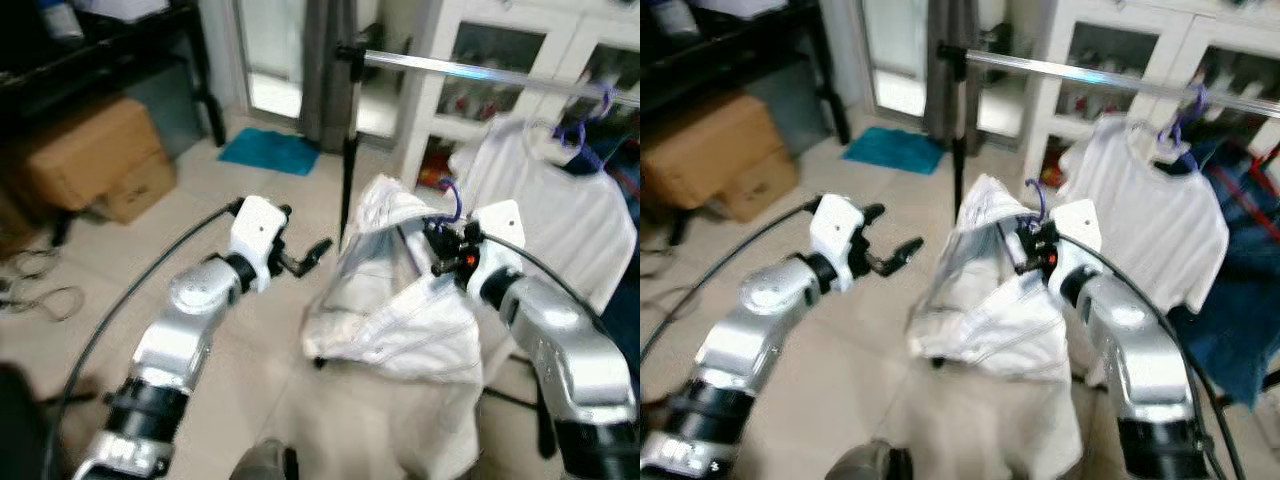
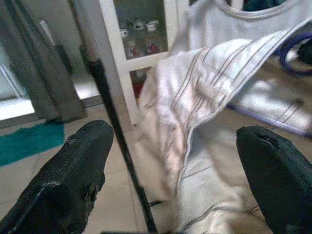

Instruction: Hang hanger

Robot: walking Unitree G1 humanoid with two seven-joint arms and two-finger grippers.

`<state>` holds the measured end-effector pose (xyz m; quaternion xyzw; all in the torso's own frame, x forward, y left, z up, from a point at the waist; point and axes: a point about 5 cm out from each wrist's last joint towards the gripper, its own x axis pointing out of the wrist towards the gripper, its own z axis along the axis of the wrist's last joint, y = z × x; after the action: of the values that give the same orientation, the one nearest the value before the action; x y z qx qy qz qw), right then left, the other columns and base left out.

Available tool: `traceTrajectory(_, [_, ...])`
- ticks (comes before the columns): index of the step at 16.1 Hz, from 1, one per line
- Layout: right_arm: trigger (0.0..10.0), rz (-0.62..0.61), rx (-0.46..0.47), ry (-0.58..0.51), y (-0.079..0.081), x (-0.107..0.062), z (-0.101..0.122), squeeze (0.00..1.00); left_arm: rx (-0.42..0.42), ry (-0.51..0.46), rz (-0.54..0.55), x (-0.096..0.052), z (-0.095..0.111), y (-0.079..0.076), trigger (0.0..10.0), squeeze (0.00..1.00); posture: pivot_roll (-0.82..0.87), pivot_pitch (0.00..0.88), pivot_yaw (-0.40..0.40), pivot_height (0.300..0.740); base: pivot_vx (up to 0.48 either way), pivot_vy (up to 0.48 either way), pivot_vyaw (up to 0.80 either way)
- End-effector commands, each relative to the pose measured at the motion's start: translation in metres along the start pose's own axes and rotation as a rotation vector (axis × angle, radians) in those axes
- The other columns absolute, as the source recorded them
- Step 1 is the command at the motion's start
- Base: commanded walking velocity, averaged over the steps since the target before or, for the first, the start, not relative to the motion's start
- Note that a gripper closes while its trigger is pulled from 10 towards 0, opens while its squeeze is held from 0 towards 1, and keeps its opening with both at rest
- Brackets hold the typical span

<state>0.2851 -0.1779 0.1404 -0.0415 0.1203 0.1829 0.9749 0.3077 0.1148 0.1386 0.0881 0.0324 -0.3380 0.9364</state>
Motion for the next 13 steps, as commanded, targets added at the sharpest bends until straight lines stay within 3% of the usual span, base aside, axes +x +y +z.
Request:
traceTrajectory(1, [0.0, -0.015, -0.027, -0.100, -0.002, -0.002, 0.022, 0.00, 0.019, 0.002, -0.008, 0.001, 0.003, 0.001, 10.0, 0.11, 0.01, 0.000, 0.003, 0.740, 0.000, 0.000, 0.00])
traceTrajectory(3, [0.0, -0.010, -0.023, -0.115, 0.000, -0.001, 0.026, 0.00, -0.017, -0.005, -0.056, 0.003, 0.002, -0.001, 10.0, 0.31, 0.01, 0.000, 0.000, 0.740, 0.000, 0.000, 0.00])
traceTrajectory(4, [0.0, 0.001, -0.023, -0.126, 0.001, -0.001, 0.029, 0.00, -0.030, -0.030, -0.106, 0.005, 0.004, -0.001, 10.0, 1.00, 0.01, 0.000, -0.002, 0.740, 0.000, 0.000, 0.00])
traceTrajectory(10, [0.0, 0.083, -0.039, -0.163, 0.009, -0.001, 0.046, 0.00, 0.125, 0.010, -0.159, 0.031, 0.005, 0.012, 10.0, 1.00, 0.00, 0.000, -0.006, 0.740, 0.000, 0.000, 0.00])
traceTrajectory(11, [0.0, 0.098, -0.028, -0.171, 0.010, -0.002, 0.049, 0.00, 0.151, 0.023, -0.171, 0.036, 0.004, 0.014, 10.0, 0.41, 0.00, 0.000, -0.005, 0.740, 0.000, 0.000, 0.00])
traceTrajectory(12, [0.0, 0.119, -0.035, -0.176, 0.011, -0.003, 0.052, 0.00, 0.148, 0.029, -0.182, 0.044, 0.004, 0.015, 10.0, 0.00, -0.01, 0.000, 0.001, 0.740, 0.000, 0.000, 0.00])
traceTrajectory(13, [0.0, 0.131, -0.030, -0.182, 0.012, -0.005, 0.055, 0.00, 0.161, 0.043, -0.187, 0.047, 0.003, 0.015, 10.0, 0.00, -0.02, 0.000, 0.007, 0.740, 0.000, 0.000, 0.00])
